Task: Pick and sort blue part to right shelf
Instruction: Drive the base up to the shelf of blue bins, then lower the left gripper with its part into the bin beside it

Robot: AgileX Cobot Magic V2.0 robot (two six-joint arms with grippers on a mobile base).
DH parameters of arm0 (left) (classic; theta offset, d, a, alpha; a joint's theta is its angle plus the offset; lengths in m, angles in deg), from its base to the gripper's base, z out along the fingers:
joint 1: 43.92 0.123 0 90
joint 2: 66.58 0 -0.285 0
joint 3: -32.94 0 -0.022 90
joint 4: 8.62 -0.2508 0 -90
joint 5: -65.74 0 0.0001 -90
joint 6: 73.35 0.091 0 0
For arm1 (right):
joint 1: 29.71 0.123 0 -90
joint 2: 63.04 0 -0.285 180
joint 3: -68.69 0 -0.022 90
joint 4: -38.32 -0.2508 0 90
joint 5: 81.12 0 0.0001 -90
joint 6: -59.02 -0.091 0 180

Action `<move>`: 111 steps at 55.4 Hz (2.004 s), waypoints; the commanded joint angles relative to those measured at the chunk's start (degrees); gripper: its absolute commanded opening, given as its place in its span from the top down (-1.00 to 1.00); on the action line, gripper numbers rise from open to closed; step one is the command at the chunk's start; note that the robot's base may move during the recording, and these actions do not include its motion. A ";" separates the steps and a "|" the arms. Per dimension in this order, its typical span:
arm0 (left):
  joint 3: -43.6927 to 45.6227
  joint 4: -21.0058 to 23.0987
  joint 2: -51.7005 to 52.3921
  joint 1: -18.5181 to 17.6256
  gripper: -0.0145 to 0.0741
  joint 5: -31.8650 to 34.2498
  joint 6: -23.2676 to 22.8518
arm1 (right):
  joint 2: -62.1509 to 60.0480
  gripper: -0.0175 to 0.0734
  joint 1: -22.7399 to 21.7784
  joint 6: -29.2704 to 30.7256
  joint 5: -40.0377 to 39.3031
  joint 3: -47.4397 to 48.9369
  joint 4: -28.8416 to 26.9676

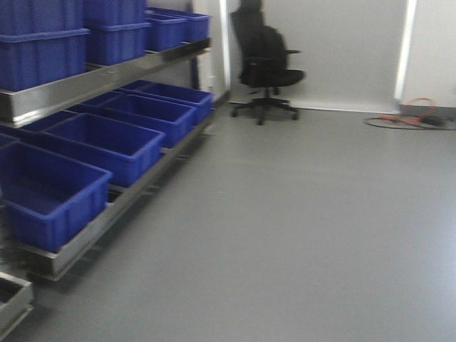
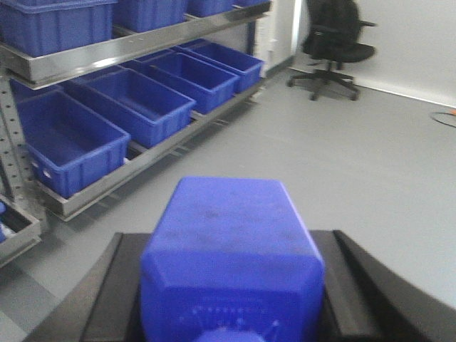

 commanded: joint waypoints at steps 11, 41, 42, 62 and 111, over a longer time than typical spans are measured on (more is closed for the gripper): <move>1.48 -1.61 -0.99 -0.43 -0.08 4.50 -0.47 | 0.91 0.25 -0.29 0.07 -5.34 1.72 -0.26; 1.48 -1.61 -0.99 -0.43 -0.08 4.50 -0.47 | 0.91 0.25 -0.29 0.07 -5.34 1.72 -0.26; 1.48 -1.61 -0.99 -0.43 -0.08 4.50 -0.47 | 0.91 0.25 -0.29 0.07 -5.34 1.72 -0.26; 1.48 -1.61 -0.99 -0.43 -0.08 4.50 -0.47 | 0.91 0.25 -0.29 0.07 -5.34 1.72 -0.26; 1.48 -1.61 -0.99 -0.43 -0.08 4.50 -0.47 | 0.91 0.25 -0.29 0.07 -5.34 1.72 -0.26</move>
